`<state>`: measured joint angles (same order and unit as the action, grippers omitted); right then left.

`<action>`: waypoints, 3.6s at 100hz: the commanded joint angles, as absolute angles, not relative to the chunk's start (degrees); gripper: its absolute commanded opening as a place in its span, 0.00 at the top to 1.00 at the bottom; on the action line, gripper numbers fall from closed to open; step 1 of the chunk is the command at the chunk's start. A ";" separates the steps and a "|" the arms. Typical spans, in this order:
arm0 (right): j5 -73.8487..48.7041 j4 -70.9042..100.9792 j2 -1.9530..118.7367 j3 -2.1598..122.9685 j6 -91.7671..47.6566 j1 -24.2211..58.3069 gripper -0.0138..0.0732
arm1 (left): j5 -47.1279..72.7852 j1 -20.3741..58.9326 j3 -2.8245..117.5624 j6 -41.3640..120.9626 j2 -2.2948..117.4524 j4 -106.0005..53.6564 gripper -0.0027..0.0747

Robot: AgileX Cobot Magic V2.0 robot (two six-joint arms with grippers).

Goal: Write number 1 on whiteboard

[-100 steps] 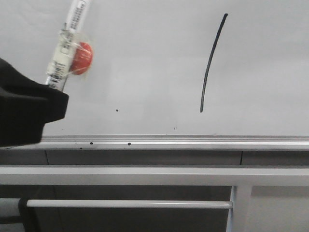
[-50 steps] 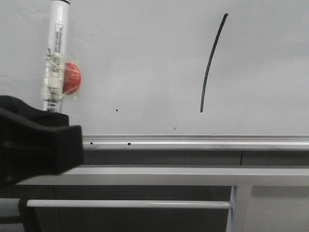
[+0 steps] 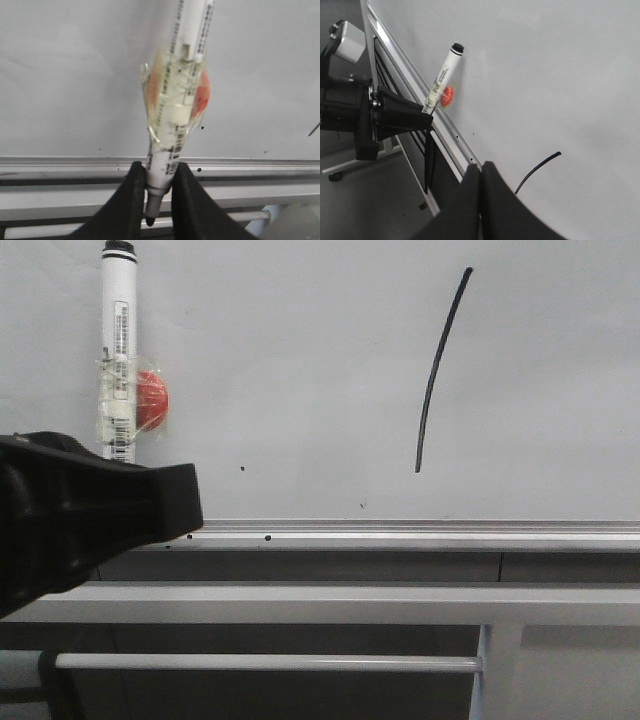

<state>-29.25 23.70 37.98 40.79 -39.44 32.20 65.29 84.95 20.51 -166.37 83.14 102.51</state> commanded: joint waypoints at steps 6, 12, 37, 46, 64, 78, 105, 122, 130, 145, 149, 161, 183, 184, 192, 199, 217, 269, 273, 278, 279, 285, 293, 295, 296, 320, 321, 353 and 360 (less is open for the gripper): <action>-25.98 23.96 37.78 42.32 -40.24 32.03 0.91 | 71.35 84.09 23.19 -167.14 83.95 105.73 0.99; -25.98 23.96 37.78 42.32 -40.24 32.03 0.91 | 71.35 84.09 24.06 -167.14 84.65 105.73 0.99; -25.98 23.96 37.78 42.32 -40.24 32.03 0.91 | 71.11 82.60 24.78 -167.14 85.77 105.73 0.99; -25.98 23.96 37.78 42.32 -40.24 32.03 0.91 | 71.11 81.11 24.78 -167.14 85.77 105.82 0.99; -25.98 23.96 37.78 42.32 -40.24 32.03 0.91 | 68.29 79.45 25.73 -167.14 85.77 105.82 0.99; -25.98 23.96 37.78 42.32 -40.24 32.03 0.91 | 68.07 78.36 25.86 -167.14 85.77 105.82 0.99; -25.98 23.96 37.78 42.32 -40.24 32.03 0.91 | 67.29 76.18 25.86 -167.14 85.77 105.82 0.99; -25.98 23.96 37.78 42.32 -40.24 32.03 0.91 | 67.06 75.16 25.86 -167.14 85.77 105.82 0.99; -25.98 23.96 37.78 42.32 -40.24 32.03 0.91 | 66.79 75.16 25.86 -167.14 85.77 105.82 0.99; -25.98 23.96 37.78 42.32 -40.24 32.03 0.91 | 66.70 75.16 25.86 -167.14 85.77 105.82 0.99; -25.98 23.96 37.78 42.32 -40.24 32.03 0.91 | 66.42 75.16 25.86 -167.14 85.77 105.82 0.99; -25.98 23.96 37.78 42.32 -40.24 32.03 0.91 | 65.04 75.16 25.86 -167.14 85.77 105.82 0.99; -26.36 23.96 37.78 42.32 -40.24 32.03 0.91 | 63.53 75.16 25.86 -167.14 85.77 105.82 0.98; -26.36 23.96 37.78 42.32 -40.24 32.03 0.91 | 63.50 75.16 25.86 -167.14 85.77 105.82 0.97; -26.36 23.96 37.78 42.32 -40.24 32.03 0.91 | 63.74 75.16 25.86 -167.14 85.77 105.82 0.91; -26.36 23.96 37.78 42.32 -40.24 32.03 0.91 | 64.28 75.16 25.86 -167.14 85.77 105.82 0.81; -26.48 23.96 37.78 42.32 -40.24 32.03 0.91 | 65.90 75.16 25.86 -167.14 85.77 105.82 0.59; -27.08 23.96 37.78 42.32 -40.24 32.03 0.91 | 69.75 78.21 25.86 -166.19 85.77 105.82 0.57; -27.08 23.96 37.78 42.32 -40.24 32.03 0.91 | 70.51 79.00 25.74 -165.51 85.77 105.82 0.57; -27.10 23.96 37.78 42.32 -40.24 32.03 0.91 | 71.13 79.63 25.68 -164.70 85.77 105.82 0.57; -27.20 23.96 37.78 42.32 -40.24 32.03 0.91 | 71.37 79.81 25.68 -164.59 85.77 105.82 0.57; -27.31 23.96 37.78 42.32 -40.24 32.03 0.91 | 71.50 80.18 25.68 -164.16 85.77 105.82 0.57; -27.54 23.96 37.78 42.32 -40.24 32.03 0.91 | 71.50 80.18 25.60 -163.51 85.66 105.82 0.57; -27.55 23.96 37.78 42.32 -40.24 32.03 0.91 | 71.50 80.18 25.52 -163.51 85.66 105.82 0.57; -27.69 23.96 37.78 42.32 -40.24 32.03 0.91 | 71.50 80.18 25.52 -163.51 85.66 105.82 0.57; -27.93 23.96 37.78 42.32 -40.24 32.03 0.91 | 71.50 80.26 24.46 -163.06 85.51 105.82 0.57; -27.93 23.96 37.78 42.32 -40.24 32.03 0.91 | 71.50 80.26 24.35 -163.06 85.40 105.82 0.57; -27.93 23.96 37.78 42.32 -40.24 32.03 0.91 | 71.50 85.53 19.85 -161.03 75.51 98.49 0.65; -27.93 23.96 37.78 42.32 -40.24 32.03 0.91 | 71.50 86.94 18.92 -158.36 72.44 98.49 0.82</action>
